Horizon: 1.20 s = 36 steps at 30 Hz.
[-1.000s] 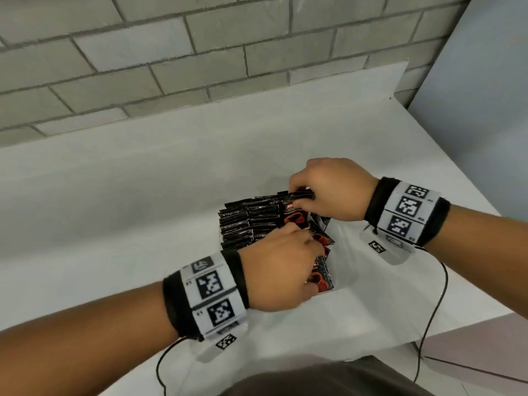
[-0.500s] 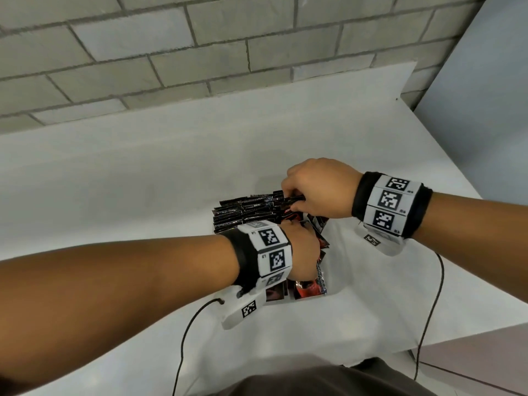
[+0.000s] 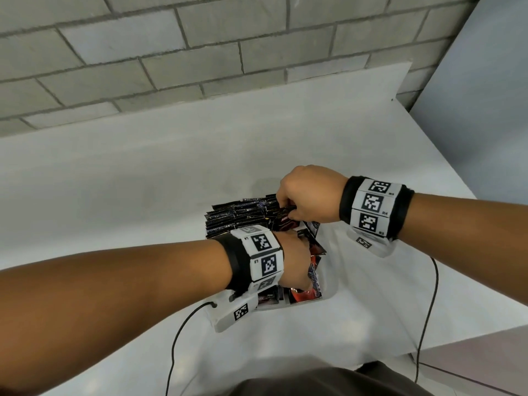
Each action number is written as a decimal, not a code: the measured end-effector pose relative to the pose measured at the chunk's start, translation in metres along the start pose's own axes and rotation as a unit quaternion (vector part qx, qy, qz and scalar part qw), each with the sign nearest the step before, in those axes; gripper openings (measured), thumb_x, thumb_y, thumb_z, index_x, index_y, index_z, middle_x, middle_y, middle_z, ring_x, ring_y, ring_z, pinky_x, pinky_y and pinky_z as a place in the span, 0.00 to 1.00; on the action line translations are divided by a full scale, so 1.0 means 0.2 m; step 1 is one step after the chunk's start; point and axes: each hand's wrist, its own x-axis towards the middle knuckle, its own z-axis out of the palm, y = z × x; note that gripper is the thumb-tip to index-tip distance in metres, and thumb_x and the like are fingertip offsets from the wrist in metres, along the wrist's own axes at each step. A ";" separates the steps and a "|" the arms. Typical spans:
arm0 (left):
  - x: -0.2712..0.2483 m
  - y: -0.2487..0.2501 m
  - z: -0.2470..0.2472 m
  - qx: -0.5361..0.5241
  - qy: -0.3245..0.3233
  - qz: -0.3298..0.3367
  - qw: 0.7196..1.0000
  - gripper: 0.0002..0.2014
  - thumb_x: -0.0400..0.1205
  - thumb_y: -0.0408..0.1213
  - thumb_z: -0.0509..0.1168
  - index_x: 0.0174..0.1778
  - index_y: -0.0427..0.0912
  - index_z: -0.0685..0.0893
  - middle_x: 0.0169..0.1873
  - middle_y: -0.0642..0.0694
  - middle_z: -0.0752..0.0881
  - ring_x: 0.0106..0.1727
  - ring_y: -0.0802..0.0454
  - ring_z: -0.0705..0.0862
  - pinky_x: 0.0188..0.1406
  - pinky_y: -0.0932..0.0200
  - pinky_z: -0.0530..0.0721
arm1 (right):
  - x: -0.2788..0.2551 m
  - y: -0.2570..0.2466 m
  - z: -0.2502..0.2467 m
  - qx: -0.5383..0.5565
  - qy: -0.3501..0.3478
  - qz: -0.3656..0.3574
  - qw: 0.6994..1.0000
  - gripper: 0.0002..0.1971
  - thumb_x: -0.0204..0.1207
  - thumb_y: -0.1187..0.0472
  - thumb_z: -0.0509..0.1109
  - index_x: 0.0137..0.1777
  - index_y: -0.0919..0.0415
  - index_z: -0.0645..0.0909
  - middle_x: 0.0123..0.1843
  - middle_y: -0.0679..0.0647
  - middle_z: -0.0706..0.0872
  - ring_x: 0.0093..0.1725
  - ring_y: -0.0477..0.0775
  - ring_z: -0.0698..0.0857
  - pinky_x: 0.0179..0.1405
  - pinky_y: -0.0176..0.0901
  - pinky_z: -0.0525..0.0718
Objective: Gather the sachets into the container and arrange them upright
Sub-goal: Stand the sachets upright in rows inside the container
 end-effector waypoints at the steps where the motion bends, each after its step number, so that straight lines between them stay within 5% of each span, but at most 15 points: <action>1: -0.01 0.00 0.00 -0.003 0.002 0.000 1.000 0.35 0.88 0.58 0.60 0.81 0.33 0.70 0.74 0.36 0.77 0.70 0.40 0.80 0.52 0.53 0.76 | 0.01 0.00 0.01 -0.005 -0.004 0.000 1.000 0.07 0.77 0.57 0.74 0.54 0.52 0.88 0.43 0.48 0.83 0.44 0.56 0.85 0.38 0.42 0.76; 5: -0.01 -0.02 0.00 -0.004 0.007 0.008 1.000 0.37 0.87 0.60 0.61 0.82 0.33 0.68 0.73 0.36 0.77 0.69 0.41 0.80 0.56 0.53 0.79 | 0.04 -0.01 0.05 0.032 0.015 0.008 0.999 0.07 0.75 0.60 0.77 0.49 0.53 0.81 0.37 0.44 0.75 0.43 0.55 0.81 0.32 0.41 0.69; 8: -0.01 -0.03 0.00 -0.007 0.010 0.012 1.000 0.38 0.87 0.61 0.61 0.83 0.33 0.66 0.73 0.36 0.78 0.70 0.40 0.80 0.57 0.53 0.78 | 0.05 -0.01 0.06 0.057 0.038 0.008 0.998 0.16 0.72 0.60 0.81 0.44 0.54 0.73 0.43 0.48 0.77 0.43 0.53 0.78 0.35 0.43 0.71; 12: -0.01 -0.05 -0.01 -0.022 0.010 0.001 1.000 0.37 0.85 0.62 0.62 0.80 0.36 0.71 0.70 0.37 0.80 0.68 0.40 0.81 0.65 0.46 0.81 | 0.04 -0.01 0.06 0.108 0.027 0.028 0.993 0.19 0.67 0.59 0.85 0.38 0.53 0.73 0.34 0.45 0.78 0.36 0.50 0.79 0.30 0.40 0.72; 15: 0.00 -0.08 -0.04 -0.055 0.023 0.011 0.998 0.29 0.87 0.59 0.62 0.68 0.34 0.82 0.58 0.39 0.87 0.55 0.43 0.86 0.51 0.52 0.84 | 0.01 0.01 0.03 0.149 0.033 0.038 0.987 0.14 0.67 0.57 0.85 0.41 0.57 0.80 0.33 0.43 0.81 0.35 0.47 0.82 0.35 0.41 0.81; 19: -0.05 -0.11 -0.10 -0.089 0.067 0.017 0.994 0.19 0.88 0.49 0.61 0.49 0.34 0.85 0.39 0.43 0.84 0.41 0.46 0.81 0.33 0.57 0.74 | -0.09 0.04 -0.02 0.173 0.077 0.047 0.981 0.06 0.74 0.60 0.80 0.44 0.58 0.85 0.33 0.41 0.84 0.33 0.36 0.81 0.36 0.31 0.78; 22: -0.14 -0.15 -0.15 -0.115 0.106 0.024 0.987 0.15 0.87 0.43 0.61 0.44 0.35 0.84 0.33 0.45 0.82 0.38 0.46 0.81 0.31 0.55 0.75 | -0.18 0.03 -0.01 0.151 0.128 0.057 0.979 0.04 0.73 0.64 0.76 0.42 0.56 0.84 0.30 0.39 0.80 0.31 0.35 0.78 0.36 0.34 0.78; 25: -0.28 -0.21 -0.18 -0.167 0.172 0.040 0.970 0.14 0.86 0.39 0.61 0.56 0.39 0.91 0.46 0.43 0.92 0.48 0.46 0.89 0.51 0.48 0.86 | -0.29 -0.01 0.04 0.141 0.134 0.072 0.978 0.05 0.72 0.65 0.73 0.43 0.53 0.85 0.33 0.42 0.84 0.32 0.36 0.79 0.35 0.26 0.75; 29: -0.48 -0.32 -0.17 -0.180 0.263 -0.006 0.948 0.15 0.88 0.42 0.62 0.68 0.51 0.87 0.58 0.54 0.90 0.57 0.56 0.87 0.61 0.57 0.83 | -0.35 -0.11 0.13 0.159 0.063 0.041 0.984 0.11 0.74 0.56 0.76 0.56 0.53 0.88 0.46 0.42 0.86 0.41 0.41 0.80 0.43 0.30 0.77; 33: -0.48 -0.37 -0.08 -0.155 0.173 0.036 0.972 0.32 0.79 0.54 0.73 0.80 0.60 0.72 0.78 0.61 0.74 0.82 0.53 0.62 0.82 0.49 0.65 | -0.29 -0.18 0.22 0.098 -0.053 0.037 0.993 0.29 0.64 0.36 0.80 0.58 0.54 0.82 0.48 0.47 0.83 0.46 0.50 0.83 0.46 0.50 0.86; 36: -0.43 -0.33 0.04 -0.116 0.090 0.060 0.987 0.41 0.74 0.61 0.76 0.83 0.62 0.67 0.87 0.65 0.55 0.89 0.51 0.38 0.89 0.39 0.50 | -0.26 -0.20 0.26 0.060 -0.080 0.031 0.995 0.35 0.62 0.34 0.79 0.63 0.54 0.79 0.55 0.49 0.84 0.50 0.52 0.84 0.48 0.49 0.88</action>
